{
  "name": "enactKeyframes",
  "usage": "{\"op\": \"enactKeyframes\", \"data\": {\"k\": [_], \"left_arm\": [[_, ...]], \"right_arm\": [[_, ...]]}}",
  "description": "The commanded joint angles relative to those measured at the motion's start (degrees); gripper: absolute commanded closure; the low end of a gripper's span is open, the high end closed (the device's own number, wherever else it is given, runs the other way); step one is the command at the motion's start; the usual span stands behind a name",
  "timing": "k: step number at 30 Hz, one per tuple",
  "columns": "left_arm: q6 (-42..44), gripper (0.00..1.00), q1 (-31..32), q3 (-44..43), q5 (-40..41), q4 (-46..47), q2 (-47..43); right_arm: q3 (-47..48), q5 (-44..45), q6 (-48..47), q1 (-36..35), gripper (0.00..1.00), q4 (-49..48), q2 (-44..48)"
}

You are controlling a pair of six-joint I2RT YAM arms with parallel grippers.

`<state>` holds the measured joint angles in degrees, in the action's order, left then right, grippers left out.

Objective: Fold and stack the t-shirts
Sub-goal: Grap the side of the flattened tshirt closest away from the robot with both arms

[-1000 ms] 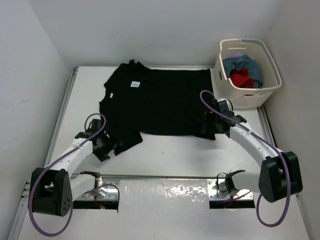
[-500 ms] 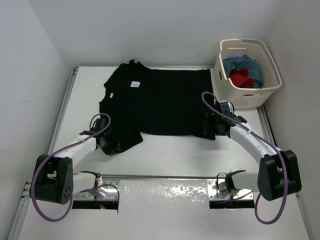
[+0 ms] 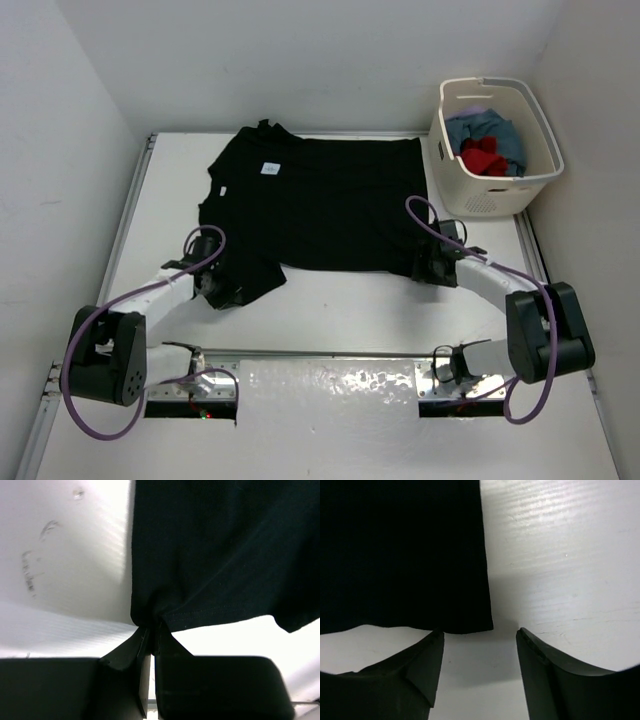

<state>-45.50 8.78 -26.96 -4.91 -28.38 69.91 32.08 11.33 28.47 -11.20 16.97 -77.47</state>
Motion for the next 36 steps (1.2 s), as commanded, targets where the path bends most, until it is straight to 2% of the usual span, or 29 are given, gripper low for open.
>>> {"op": "enactKeyframes", "data": {"k": [1, 2, 5, 7, 9, 12, 16, 18, 21, 24, 25, 28, 32, 36], "left_arm": [[0.94, 1.0, 0.72, -0.9, 2.71, -3.77, -2.14], [0.85, 1.0, 0.72, -1.07, 3.23, -4.57, -2.58], [1.28, 1.0, 0.72, -1.78, 3.32, -6.77, -3.99], [1.55, 1.0, 0.72, -2.13, 3.24, -8.17, -4.6], [1.9, 1.0, 0.72, -2.31, 3.32, -8.88, -4.78], [2.08, 1.0, 0.72, -2.48, 3.06, -9.58, -4.78], [2.17, 1.0, 0.72, -3.1, 3.5, -10.2, -4.78], [2.17, 1.0, 0.72, -3.45, 3.85, -10.64, -4.78], [2.17, 1.0, 0.72, -4.06, 4.47, -11.34, -4.78], [2.08, 1.0, 0.72, -5.2, 4.64, -12.66, -4.87], [1.99, 1.0, 0.72, -5.99, 4.64, -13.1, -4.87], [1.11, 1.0, 0.8, -7.31, 4.29, -16.69, -5.57], [-0.82, 1.0, 0.8, -7.14, 3.59, -26.26, -8.55], [-1.44, 1.0, 2.47, -8.19, -1.06, -28.57, -10.76]], "right_arm": [[-3.06, -0.96, 3.26, 0.57, 0.43, -6.94, -0.4], [-3.59, -1.05, 3.52, 0.65, 0.47, -7.39, -0.75], [-5.88, -1.49, 3.87, 0.74, 0.47, -10.37, -1.19], [-7.63, -2.89, 3.88, 0.92, 0.51, -13.45, -1.28], [-9.39, -4.12, 3.88, 0.92, 0.6, -15.99, -1.45], [-11.06, -6.67, 2.3, 1.01, 0.63, -19.43, -1.54], [-10.37, -6.5, 0.28, 1.01, 0.57, -17.69, -1.54], [-10.45, -5.19, -1.21, 1.09, 0.59, -17.5, -1.1], [-10.28, -5.26, -2.45, 1.62, 0.69, -17.5, -1.1], [-10.02, -7.37, -3.07, 1.71, 0.89, -17.15, -1.19], [-9.75, -7.2, -2.81, 1.62, 1.0, -13.58, -0.76], [-8.17, -8.51, -2.89, 1.71, 1.0, -4.19, 2.04], [-7.73, -11.07, -4.56, 1.71, 1.0, 8.05, 8.47], [-6.94, -12.72, -5.44, 1.71, 1.0, 18.7, 12.52]]}}
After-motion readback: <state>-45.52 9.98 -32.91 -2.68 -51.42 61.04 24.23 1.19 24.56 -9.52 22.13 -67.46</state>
